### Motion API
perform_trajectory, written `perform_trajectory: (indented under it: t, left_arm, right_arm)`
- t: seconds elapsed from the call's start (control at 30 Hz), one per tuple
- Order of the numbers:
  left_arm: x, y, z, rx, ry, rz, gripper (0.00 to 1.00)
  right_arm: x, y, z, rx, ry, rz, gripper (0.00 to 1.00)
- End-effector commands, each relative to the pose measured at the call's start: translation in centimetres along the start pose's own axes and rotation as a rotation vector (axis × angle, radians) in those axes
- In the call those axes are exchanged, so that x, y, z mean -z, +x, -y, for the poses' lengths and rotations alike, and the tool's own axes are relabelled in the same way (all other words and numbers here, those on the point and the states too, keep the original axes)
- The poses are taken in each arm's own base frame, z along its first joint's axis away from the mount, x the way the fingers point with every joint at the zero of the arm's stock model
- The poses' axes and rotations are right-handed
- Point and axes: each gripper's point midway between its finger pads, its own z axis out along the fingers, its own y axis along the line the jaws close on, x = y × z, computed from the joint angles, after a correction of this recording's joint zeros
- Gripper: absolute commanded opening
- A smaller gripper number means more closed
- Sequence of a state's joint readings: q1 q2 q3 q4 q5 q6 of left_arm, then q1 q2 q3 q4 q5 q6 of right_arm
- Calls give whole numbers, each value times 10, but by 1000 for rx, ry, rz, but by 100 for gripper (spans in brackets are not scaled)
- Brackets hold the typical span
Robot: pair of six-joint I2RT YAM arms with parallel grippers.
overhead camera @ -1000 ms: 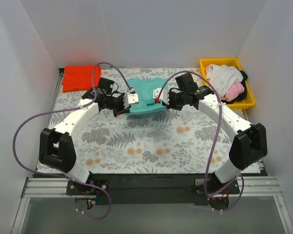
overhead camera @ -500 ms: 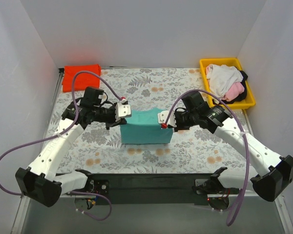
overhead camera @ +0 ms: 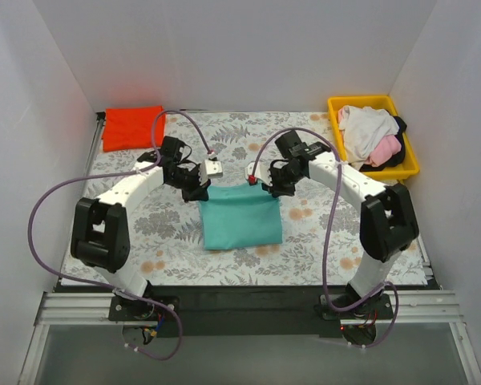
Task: Fold and stack the t-shirts
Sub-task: Fold the tshirt
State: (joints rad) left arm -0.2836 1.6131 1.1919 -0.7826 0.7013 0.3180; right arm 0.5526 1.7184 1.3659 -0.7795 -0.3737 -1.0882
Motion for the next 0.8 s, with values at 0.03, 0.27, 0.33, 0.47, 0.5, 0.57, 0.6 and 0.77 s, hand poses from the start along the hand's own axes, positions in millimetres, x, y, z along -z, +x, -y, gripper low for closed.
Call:
perform_trajectory:
  t: [0.03, 0.27, 0.33, 0.47, 0.5, 0.57, 0.6, 0.77]
  left_arm:
    - [-18, 18, -20, -4, 16, -1, 0]
    - [-40, 49, -20, 23, 70, -69, 0]
    - [-42, 54, -13, 33, 85, -72, 0]
    - [-35, 46, 5, 32, 122, -37, 0]
    - [-29, 40, 9, 19, 119, -22, 0]
    - [-23, 36, 21, 24, 146, -1, 7]
    - [-16, 27, 23, 16, 136, 22, 14]
    - [5, -14, 27, -12, 122, 136, 50]
  right_arm:
    - [-22, -7, 21, 47, -47, 38, 1]
    - [-60, 10, 8, -109, -153, 13, 1]
    - [-64, 9, -10, -164, -194, 13, 1]
    - [-56, 10, -43, -214, -233, 13, 1]
    - [-50, 7, -44, -219, -222, 19, 4]
    - [-44, 6, -50, -255, -221, 18, 23]
    - [-35, 2, -51, -261, -216, 25, 34]
    - [1, -28, -25, -420, -174, 173, 62]
